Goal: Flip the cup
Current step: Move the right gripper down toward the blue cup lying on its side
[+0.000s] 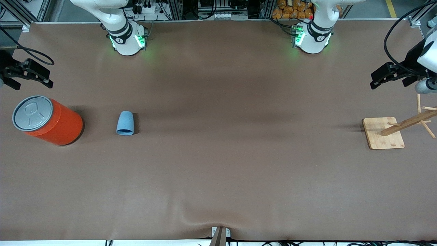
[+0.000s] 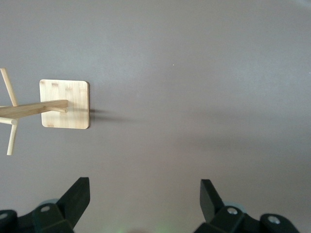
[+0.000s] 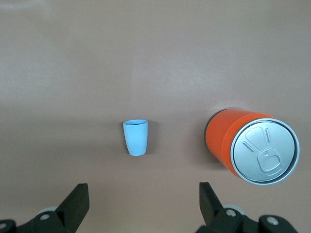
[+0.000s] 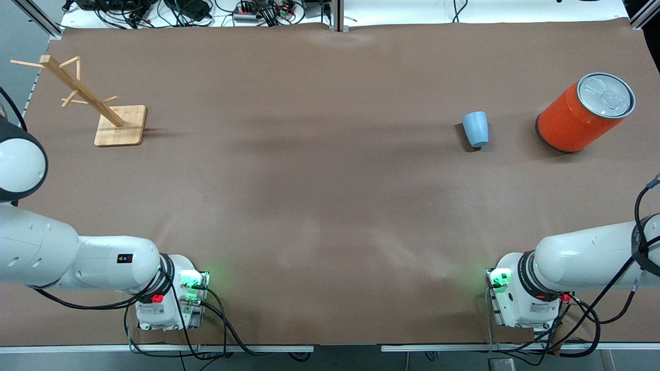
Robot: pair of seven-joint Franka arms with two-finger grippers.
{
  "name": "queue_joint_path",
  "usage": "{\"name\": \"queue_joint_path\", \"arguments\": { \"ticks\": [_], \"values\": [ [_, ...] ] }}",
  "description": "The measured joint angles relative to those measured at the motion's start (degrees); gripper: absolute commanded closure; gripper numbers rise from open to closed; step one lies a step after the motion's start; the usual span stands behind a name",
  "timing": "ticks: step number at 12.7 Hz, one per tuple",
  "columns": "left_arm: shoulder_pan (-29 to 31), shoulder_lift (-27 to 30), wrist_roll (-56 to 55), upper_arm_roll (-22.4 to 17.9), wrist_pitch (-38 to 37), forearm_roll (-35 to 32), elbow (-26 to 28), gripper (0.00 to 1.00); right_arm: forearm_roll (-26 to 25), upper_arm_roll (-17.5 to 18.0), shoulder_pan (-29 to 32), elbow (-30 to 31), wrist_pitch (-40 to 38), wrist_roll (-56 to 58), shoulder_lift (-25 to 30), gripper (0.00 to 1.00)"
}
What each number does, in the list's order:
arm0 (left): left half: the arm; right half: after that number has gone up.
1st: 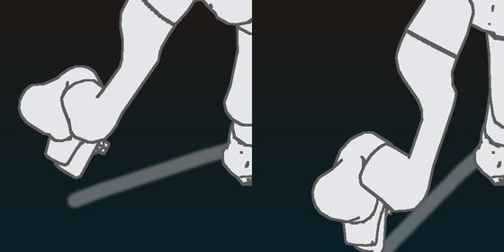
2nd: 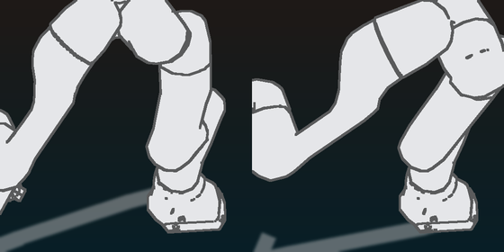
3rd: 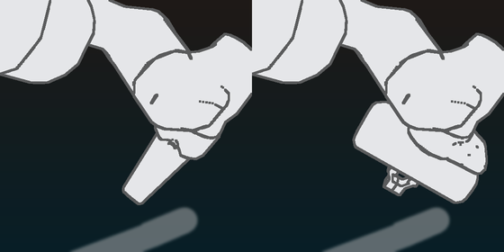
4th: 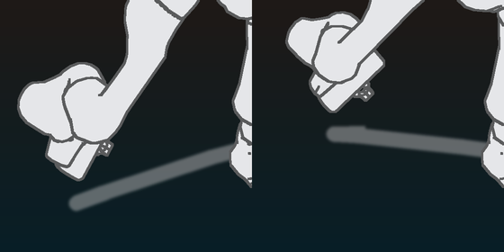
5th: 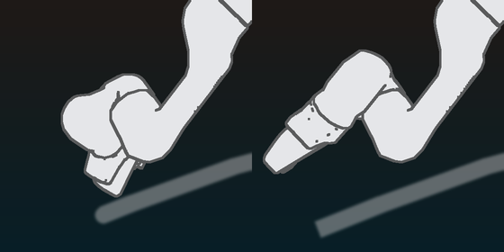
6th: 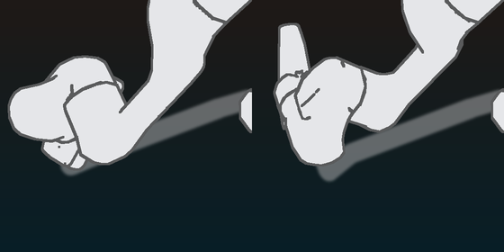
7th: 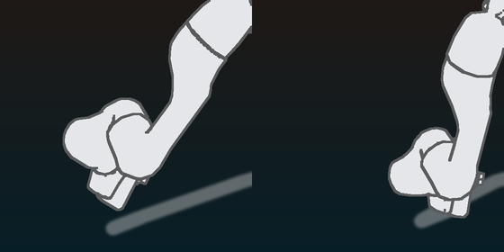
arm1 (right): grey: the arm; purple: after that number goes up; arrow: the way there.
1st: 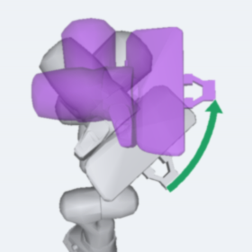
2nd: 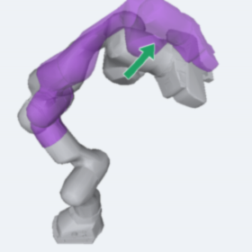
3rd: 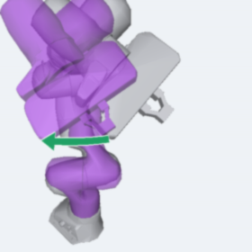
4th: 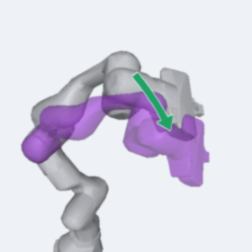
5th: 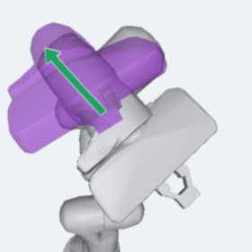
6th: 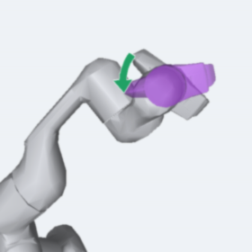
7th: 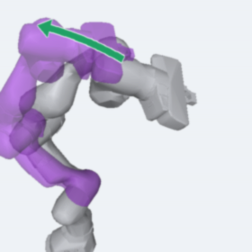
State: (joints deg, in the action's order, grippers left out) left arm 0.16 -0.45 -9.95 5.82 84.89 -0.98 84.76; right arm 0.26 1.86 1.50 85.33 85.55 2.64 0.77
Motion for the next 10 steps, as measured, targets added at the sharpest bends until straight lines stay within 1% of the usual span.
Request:
{"name": "queue_joint_path", "arguments": {
  "ticks": [6, 7, 10],
  "values": [
    [0.05, -0.02, 0.01, -0.17, -0.16, 0.0, 0.0, 0.0, 0.0, 0.01, -0.02, 0.03, -0.17, 0.02, -0.31, 0.0],
    [0.08, -0.02, 0.01, -0.59, -0.18, 0.0, 0.0, 0.0, 0.0, 0.02, -0.02, 0.07, -0.34, 0.02, -1.06, 0.0],
    [0.2, -0.02, 0.56, -2.45, -1.06, 0.0, -0.05, 0.0, 0.0, 0.01, -0.05, 0.08, -0.18, 0.02, -5.66, 0.0]
  ]
}}
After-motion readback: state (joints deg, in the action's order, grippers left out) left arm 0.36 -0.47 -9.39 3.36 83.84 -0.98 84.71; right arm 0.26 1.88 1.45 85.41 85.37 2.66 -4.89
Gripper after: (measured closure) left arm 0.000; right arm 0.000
